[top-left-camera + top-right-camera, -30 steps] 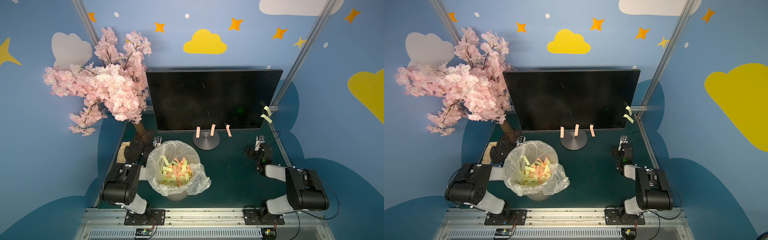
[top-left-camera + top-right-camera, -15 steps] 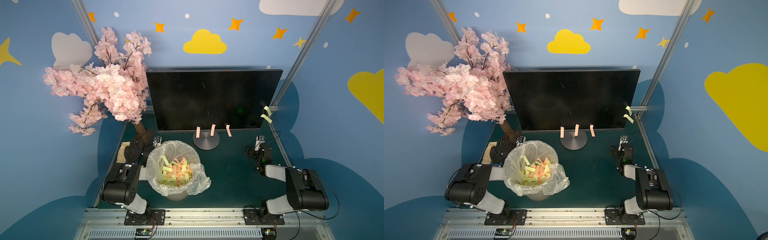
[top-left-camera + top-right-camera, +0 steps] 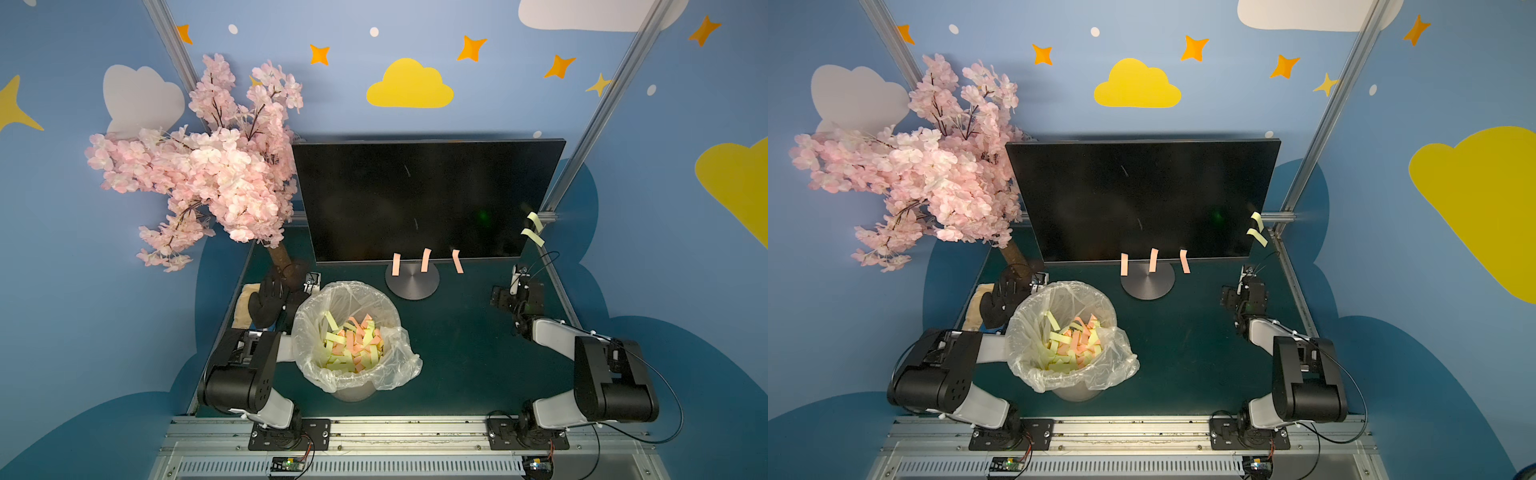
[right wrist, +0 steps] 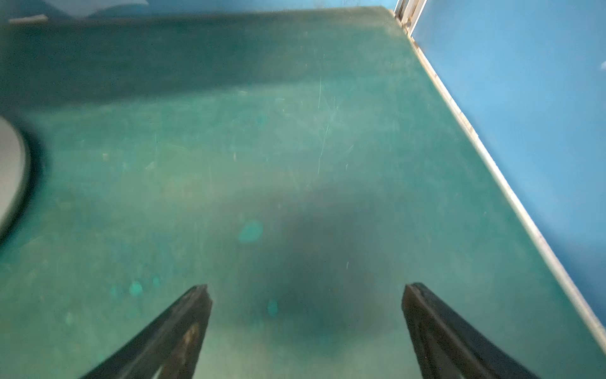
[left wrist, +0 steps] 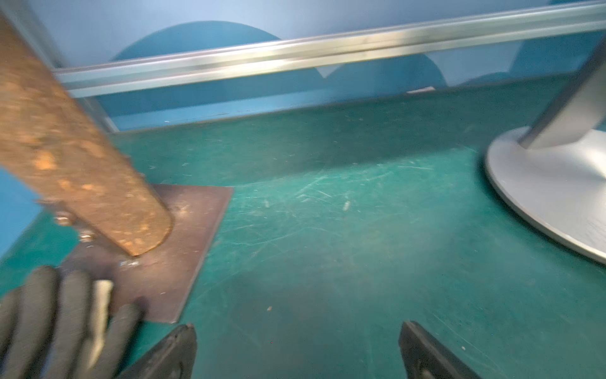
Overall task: Remove the sticky note from the monitor
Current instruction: Tear off the sticky note from the monitor.
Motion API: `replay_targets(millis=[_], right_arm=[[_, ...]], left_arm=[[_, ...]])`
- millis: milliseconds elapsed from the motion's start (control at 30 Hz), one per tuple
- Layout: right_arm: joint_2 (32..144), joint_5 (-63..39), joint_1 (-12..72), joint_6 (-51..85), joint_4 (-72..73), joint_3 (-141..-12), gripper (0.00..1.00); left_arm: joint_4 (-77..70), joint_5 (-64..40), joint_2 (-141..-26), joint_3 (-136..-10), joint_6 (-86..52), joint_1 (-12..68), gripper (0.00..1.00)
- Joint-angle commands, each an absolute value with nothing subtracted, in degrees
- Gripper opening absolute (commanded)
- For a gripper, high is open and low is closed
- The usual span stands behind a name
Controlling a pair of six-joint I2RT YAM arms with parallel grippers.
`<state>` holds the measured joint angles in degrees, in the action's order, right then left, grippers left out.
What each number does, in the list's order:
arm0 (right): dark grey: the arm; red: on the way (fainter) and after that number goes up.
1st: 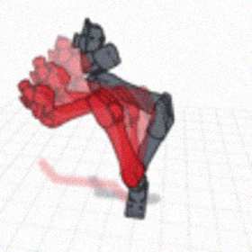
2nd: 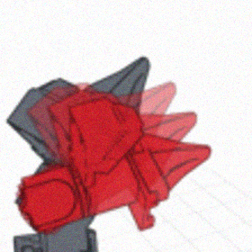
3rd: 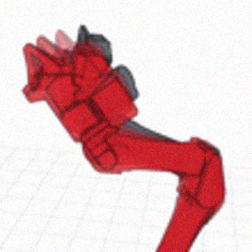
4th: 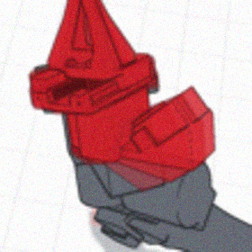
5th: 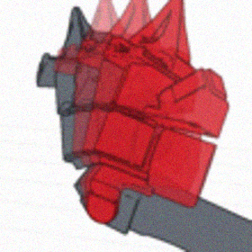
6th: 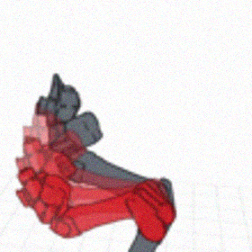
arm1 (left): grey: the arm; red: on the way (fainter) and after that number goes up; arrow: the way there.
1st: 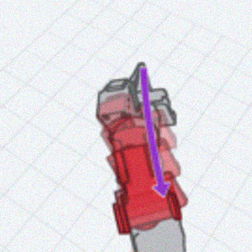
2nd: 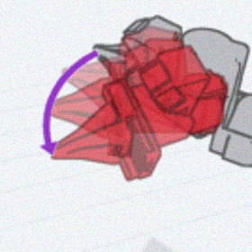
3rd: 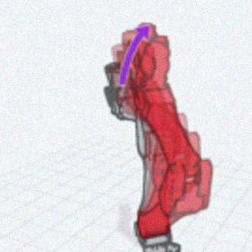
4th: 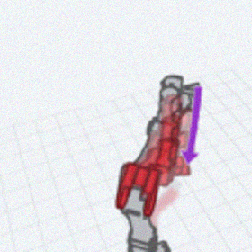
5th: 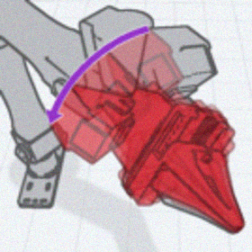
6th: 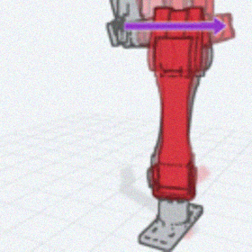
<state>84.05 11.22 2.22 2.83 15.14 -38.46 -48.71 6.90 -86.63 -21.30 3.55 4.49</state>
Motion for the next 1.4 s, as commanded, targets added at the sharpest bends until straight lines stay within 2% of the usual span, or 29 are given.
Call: replay_targets(millis=[0,267,400,600,867,1167,1367], right_arm=[[83.22,12.82,2.32,7.98,-3.47,-47.18,0.97],[85.12,7.83,1.98,17.32,-15.40,-54.22,0.97],[85.41,-2.36,-0.20,22.77,-20.38,-55.77,0.97],[80.19,-14.98,-0.16,24.45,-19.19,-49.88,0.97],[69.67,-19.09,1.76,25.91,-23.60,-43.45,0.94],[60.14,-16.28,5.86,27.61,-30.57,-42.99,0.94],[57.14,-14.96,8.37,27.11,-34.64,-46.03,0.94]], left_arm=[[-44.62,12.30,-80.93,-21.43,2.07,4.57,1.00],[-21.67,23.38,-63.81,-24.07,2.07,4.57,1.00],[-8.22,30.34,-54.70,-25.41,-3.14,4.56,1.00],[18.90,38.63,-44.17,-30.64,-16.02,4.53,1.00],[41.00,41.11,-37.08,-38.05,-24.39,4.58,1.00],[50.00,53.85,-34.41,-44.29,-22.63,4.59,1.00],[45.64,61.80,-33.17,-47.57,-14.69,4.57,1.00]])
